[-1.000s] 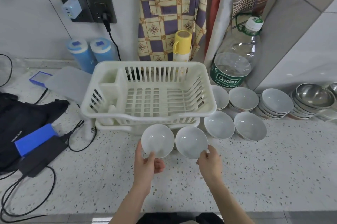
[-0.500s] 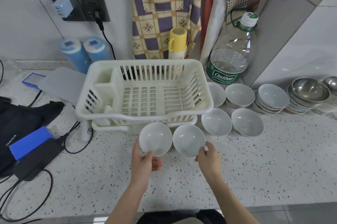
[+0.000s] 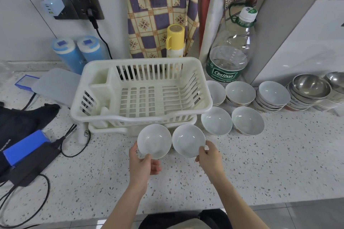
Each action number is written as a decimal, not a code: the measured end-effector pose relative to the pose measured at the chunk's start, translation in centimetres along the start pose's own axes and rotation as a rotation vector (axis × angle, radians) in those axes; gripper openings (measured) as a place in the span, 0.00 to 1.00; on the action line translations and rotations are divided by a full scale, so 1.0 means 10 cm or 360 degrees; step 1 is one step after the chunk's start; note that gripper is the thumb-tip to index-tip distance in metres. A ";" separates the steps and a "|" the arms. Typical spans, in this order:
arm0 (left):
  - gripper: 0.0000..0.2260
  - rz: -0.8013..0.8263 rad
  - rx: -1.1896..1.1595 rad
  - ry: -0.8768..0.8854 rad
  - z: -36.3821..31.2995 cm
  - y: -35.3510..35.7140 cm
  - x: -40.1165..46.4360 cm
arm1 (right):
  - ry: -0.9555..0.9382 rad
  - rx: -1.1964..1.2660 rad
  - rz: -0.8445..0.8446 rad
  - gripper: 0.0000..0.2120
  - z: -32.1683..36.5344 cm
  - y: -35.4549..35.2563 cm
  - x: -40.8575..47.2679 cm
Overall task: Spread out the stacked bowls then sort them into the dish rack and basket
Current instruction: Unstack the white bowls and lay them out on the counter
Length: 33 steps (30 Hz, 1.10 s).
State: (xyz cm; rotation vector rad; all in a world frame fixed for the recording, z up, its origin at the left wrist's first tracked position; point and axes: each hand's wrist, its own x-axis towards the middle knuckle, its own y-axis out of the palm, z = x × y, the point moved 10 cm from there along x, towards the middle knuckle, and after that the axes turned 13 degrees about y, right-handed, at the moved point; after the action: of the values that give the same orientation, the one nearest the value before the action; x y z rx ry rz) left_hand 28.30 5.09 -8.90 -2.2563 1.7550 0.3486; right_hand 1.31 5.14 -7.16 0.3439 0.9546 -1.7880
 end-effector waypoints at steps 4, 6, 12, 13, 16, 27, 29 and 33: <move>0.25 0.0011 0.0138 -0.0010 -0.01 -0.05 -0.01 | 0.0020 0.0056 0.0109 0.16 0.01 0.00 -0.01; 0.23 -0.0012 0.0183 0.0014 -0.03 -0.08 0.00 | 0.0033 0.0082 0.0179 0.16 0.02 0.00 -0.01; 0.20 -0.0260 0.0164 0.0060 -0.19 -0.13 -0.05 | 0.0024 0.0024 0.0292 0.12 0.03 -0.17 0.00; 0.18 -0.0310 0.0160 0.0090 -0.25 -0.11 -0.09 | 0.0001 0.0012 0.0284 0.11 0.04 -0.25 0.02; 0.10 -0.0410 0.0136 0.0181 -0.41 0.02 -0.23 | -0.0061 0.0038 0.0253 0.08 0.09 -0.56 0.09; 0.05 0.0298 0.0116 0.0164 -0.83 2.30 -0.32 | -0.0104 0.0246 -0.0045 0.10 0.51 -2.05 0.81; 0.08 0.0226 0.0139 0.0162 -0.88 2.55 -0.13 | -0.0072 0.0178 -0.0039 0.10 0.61 -2.16 1.03; 0.15 -0.0016 0.0213 0.0109 -0.91 2.75 0.24 | -0.0022 -0.0051 -0.0055 0.13 0.73 -2.18 1.40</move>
State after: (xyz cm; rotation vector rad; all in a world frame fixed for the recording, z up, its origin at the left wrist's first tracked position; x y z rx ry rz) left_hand 2.45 -6.70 -2.78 -2.2059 1.7438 0.1483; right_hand -22.41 -6.17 -1.53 0.2963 0.9841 -1.8021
